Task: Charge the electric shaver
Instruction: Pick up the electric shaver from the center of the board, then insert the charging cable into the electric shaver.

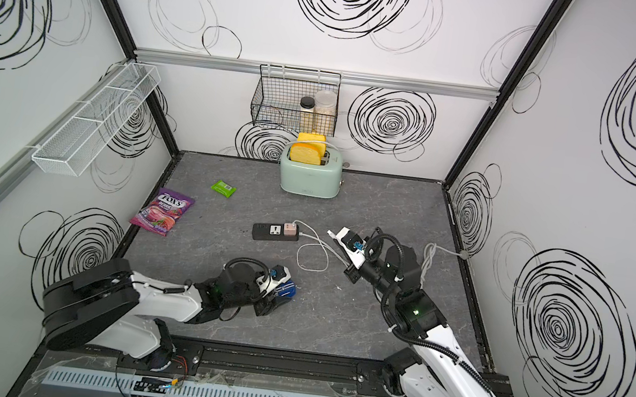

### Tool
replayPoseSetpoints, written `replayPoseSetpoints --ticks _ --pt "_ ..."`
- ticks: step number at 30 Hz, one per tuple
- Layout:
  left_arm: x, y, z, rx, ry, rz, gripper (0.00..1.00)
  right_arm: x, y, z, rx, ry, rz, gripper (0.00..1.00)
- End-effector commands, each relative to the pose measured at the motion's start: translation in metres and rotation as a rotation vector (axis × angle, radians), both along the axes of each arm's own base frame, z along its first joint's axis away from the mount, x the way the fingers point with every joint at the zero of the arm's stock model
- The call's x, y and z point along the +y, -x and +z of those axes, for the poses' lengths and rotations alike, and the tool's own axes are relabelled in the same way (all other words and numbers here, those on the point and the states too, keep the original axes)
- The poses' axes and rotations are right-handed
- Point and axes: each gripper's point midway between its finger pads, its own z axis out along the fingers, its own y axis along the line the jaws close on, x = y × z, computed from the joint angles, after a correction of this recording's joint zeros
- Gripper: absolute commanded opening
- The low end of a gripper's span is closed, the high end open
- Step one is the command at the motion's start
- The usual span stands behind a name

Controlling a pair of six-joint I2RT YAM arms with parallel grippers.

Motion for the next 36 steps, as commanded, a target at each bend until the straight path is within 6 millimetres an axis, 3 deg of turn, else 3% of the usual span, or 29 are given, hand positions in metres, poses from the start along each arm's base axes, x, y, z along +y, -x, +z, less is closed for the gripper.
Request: replayPoseSetpoints --ticks 1,5,7,10,15,21,26,36 --pt "-0.007 -0.017 0.068 -0.093 0.133 -0.058 0.00 0.007 0.007 0.000 0.074 0.022 0.059 0.00" --pt "0.002 -0.030 0.105 -0.093 0.140 -0.140 0.00 0.009 0.011 0.000 0.119 0.022 0.073 0.00" --pt "0.005 -0.032 0.113 -0.109 0.102 -0.175 0.00 0.008 0.010 -0.005 0.129 0.049 0.061 0.00" --pt "0.007 -0.013 0.125 -0.221 0.092 -0.351 0.00 0.012 0.017 -0.016 0.152 0.121 0.102 0.00" --pt "0.015 -0.002 0.137 -0.301 0.153 -0.447 0.00 0.036 0.043 -0.032 0.185 0.248 0.245 0.00" --pt "0.015 0.007 0.136 -0.284 0.139 -0.550 0.00 0.056 0.066 -0.044 0.256 0.281 0.378 0.00" --pt "0.015 0.009 0.138 -0.296 0.159 -0.568 0.00 0.058 0.067 -0.052 0.269 0.310 0.385 0.00" --pt "0.013 0.008 0.140 -0.316 0.192 -0.564 0.00 0.067 0.066 -0.044 0.237 0.276 0.384 0.00"
